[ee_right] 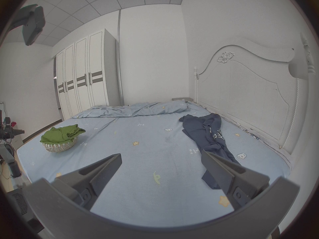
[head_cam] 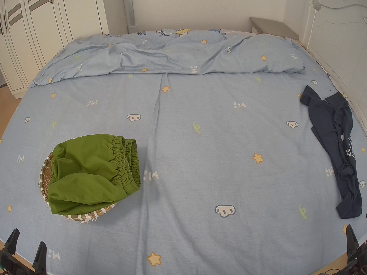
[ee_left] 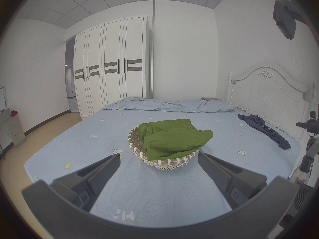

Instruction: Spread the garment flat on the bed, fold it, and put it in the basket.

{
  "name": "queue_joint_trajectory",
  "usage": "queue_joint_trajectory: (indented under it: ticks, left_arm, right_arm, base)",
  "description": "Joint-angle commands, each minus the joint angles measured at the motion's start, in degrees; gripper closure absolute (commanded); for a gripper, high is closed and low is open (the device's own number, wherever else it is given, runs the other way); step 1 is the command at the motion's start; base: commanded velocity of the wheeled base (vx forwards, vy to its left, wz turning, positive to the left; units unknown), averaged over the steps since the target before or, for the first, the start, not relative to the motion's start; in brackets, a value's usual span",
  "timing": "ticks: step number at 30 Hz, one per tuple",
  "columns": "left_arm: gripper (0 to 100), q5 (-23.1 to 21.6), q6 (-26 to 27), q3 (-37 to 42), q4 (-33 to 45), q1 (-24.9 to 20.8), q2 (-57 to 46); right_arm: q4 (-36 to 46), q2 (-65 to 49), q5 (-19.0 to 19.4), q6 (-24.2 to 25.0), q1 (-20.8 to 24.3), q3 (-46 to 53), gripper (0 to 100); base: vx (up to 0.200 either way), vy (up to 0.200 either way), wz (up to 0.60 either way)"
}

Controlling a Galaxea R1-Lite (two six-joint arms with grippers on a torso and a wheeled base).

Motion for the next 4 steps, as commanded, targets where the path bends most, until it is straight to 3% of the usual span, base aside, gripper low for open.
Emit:
queue_joint_trajectory:
  ticks: [1, 4]
  left_arm:
    - [0, 0.02, -0.04, 0.92, -0.01, 0.01, -0.79]
    - [0, 0.02, -0.04, 1.01, -0.01, 0.01, -0.79]
  right_arm:
    - [0.18, -0.84, -0.13, 0.06, -0.07, 1.01, 0]
    - [0.18, -0.84, -0.13, 0.15, -0.07, 1.01, 0]
  base:
    - [0.0, 0.0, 0.0]
    - [0.0, 0.0, 0.0]
